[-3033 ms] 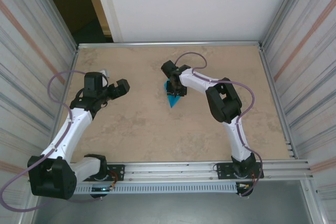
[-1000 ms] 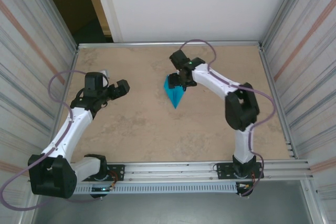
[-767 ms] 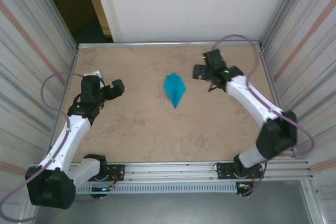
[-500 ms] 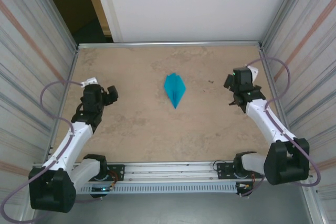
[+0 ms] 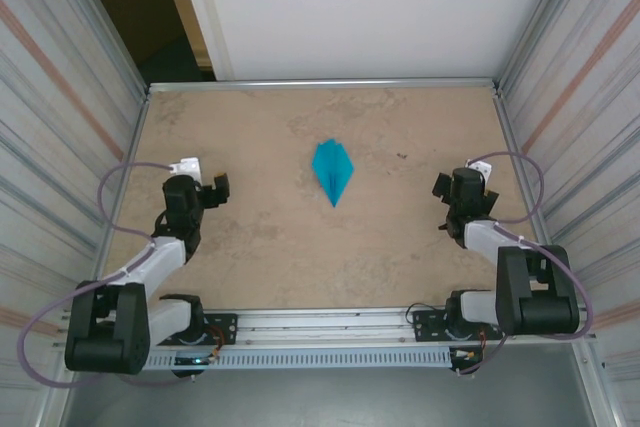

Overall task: Fold a paper plane with a square sheet of paper (pick it up from the middle)
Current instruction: Reset both arms

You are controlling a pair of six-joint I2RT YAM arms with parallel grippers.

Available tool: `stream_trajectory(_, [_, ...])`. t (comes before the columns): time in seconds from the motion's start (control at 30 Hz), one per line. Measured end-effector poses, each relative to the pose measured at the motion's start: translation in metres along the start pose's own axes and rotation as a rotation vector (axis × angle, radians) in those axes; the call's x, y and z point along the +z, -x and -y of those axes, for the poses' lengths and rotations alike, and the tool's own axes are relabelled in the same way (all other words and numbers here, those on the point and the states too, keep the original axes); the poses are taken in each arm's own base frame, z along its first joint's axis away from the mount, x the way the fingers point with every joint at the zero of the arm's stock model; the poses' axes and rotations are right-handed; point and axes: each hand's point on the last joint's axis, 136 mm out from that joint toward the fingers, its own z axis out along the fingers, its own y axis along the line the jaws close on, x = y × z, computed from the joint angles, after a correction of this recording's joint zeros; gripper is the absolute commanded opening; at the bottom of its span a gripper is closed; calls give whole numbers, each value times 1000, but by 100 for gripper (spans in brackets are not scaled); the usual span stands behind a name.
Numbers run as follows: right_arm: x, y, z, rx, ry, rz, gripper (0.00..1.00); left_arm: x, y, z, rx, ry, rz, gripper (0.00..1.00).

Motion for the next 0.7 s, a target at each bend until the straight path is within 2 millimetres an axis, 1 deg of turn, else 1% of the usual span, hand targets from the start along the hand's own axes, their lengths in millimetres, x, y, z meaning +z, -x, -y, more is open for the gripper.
stream_trajectory(0.1, [3, 8, -10, -2, 68, 60, 99, 9, 1, 9, 31, -50, 20, 99])
stream_trajectory(0.23, [11, 15, -19, -2, 135, 107, 99, 21, -4, 9, 47, -77, 26, 99])
stream_trajectory(0.37, [19, 12, -27, -7, 186, 117, 99, 33, -14, 6, 45, -88, 14, 99])
stream_trajectory(0.5, [25, 4, -35, -22, 226, 105, 99, 45, -30, 8, 49, -104, -32, 99])
stream_trajectory(0.63, [26, 4, -38, -34, 240, 106, 99, 50, -36, 9, 50, -111, -46, 99])
stream_trajectory(0.7, [27, 7, -40, -39, 241, 109, 99, 51, -33, 10, 56, -110, -40, 99])
